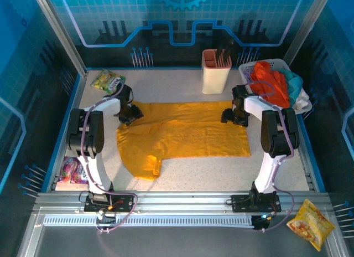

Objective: Fold and stack the t-shirts

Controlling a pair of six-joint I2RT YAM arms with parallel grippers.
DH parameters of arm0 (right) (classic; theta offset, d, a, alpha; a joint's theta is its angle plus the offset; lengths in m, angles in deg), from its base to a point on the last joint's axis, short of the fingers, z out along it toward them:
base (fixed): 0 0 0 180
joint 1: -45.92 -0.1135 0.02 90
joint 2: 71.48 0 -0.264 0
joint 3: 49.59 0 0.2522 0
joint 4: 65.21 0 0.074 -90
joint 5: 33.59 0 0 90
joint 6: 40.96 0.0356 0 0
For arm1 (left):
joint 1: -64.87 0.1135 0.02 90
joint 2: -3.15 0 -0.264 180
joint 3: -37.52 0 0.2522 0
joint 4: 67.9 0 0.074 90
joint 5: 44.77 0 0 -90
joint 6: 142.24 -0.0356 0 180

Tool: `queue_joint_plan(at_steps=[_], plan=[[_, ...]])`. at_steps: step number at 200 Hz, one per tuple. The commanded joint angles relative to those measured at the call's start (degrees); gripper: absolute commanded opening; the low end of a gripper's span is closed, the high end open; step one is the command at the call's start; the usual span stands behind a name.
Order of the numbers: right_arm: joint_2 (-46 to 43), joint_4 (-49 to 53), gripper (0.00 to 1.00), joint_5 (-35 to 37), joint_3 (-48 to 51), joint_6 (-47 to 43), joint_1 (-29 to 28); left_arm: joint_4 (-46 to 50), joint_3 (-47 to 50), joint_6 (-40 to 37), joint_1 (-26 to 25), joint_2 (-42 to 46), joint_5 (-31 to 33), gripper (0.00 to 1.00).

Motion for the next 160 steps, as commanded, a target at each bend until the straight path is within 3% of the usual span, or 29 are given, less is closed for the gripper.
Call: queue_joint_plan(at_steps=[1,23,76,116,160], plan=[[-0.6,2.95,0.77,0.77,3.53,-0.5,1.08,3.21,4.18,-0.47,0.47,4.16,2.37,0.46],[-3.87,3.43,0.77,0.27,4.59,-0.39,0.82,3.58,3.07,-2.63,1.38,6.46,2.66,0.47],[-8.73,7.22,0.77,-0.18,-3.14,-0.66,0.28,11.05,-11.78,-5.37,5.16,4.2,1.08,0.47],[-3.79,6.46,0.75,-0.93,-9.6,-1.34,0.0,11.82,-20.66,-7.57,5.17,-1.54,2.61,0.34],[5.43,7.3,0.72,-1.35,-16.13,-1.9,1.21,12.71,-26.29,-9.82,5.12,-9.16,4.32,0.28]])
